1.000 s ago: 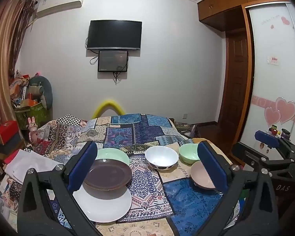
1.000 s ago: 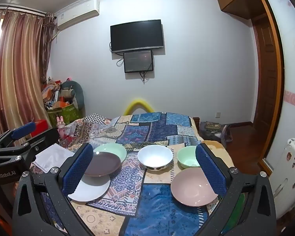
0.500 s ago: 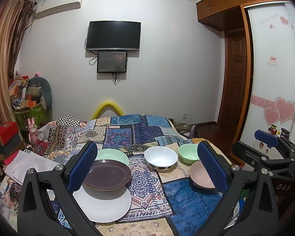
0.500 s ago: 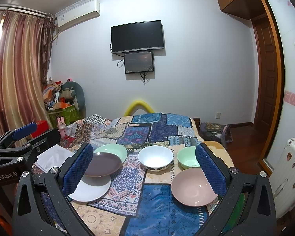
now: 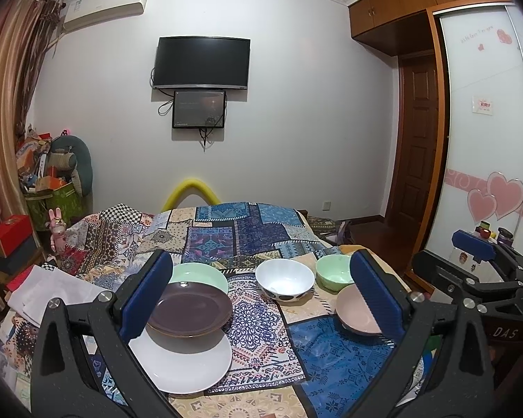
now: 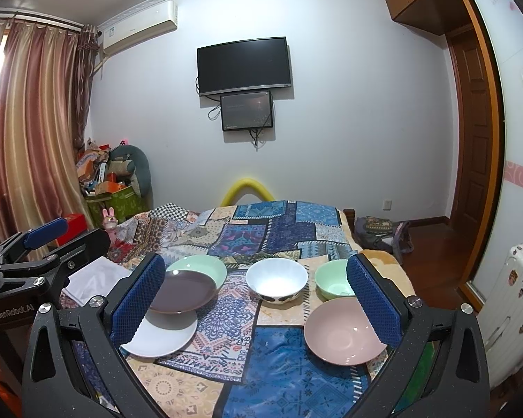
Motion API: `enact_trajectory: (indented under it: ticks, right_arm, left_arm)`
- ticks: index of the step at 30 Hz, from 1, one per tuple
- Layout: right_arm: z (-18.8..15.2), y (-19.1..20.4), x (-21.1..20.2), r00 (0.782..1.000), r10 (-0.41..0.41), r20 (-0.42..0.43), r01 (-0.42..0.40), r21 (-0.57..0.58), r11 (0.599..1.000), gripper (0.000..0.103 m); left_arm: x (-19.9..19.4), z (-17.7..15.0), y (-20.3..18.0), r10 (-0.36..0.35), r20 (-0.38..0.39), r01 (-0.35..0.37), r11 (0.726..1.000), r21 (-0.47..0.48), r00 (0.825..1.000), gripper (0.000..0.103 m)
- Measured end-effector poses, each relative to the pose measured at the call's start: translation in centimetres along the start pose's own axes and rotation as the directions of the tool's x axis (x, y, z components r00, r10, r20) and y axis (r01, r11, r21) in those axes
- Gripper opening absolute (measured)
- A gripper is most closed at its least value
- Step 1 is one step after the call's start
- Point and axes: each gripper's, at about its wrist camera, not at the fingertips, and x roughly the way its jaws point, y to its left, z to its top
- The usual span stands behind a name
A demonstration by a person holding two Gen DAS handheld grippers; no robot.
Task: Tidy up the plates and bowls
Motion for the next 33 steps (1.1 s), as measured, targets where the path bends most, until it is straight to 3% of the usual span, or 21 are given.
enact_trajectory:
  ticks: [33]
  right_arm:
    - [0.25,0.47,-0.19,1.0,0.008,-0.003,-0.008,-0.005,1.0,0.103]
  left_arm:
    - [0.28,-0.35,-0.06,0.0,-0.003,0.0,1.0,0.0,1.0,0.103]
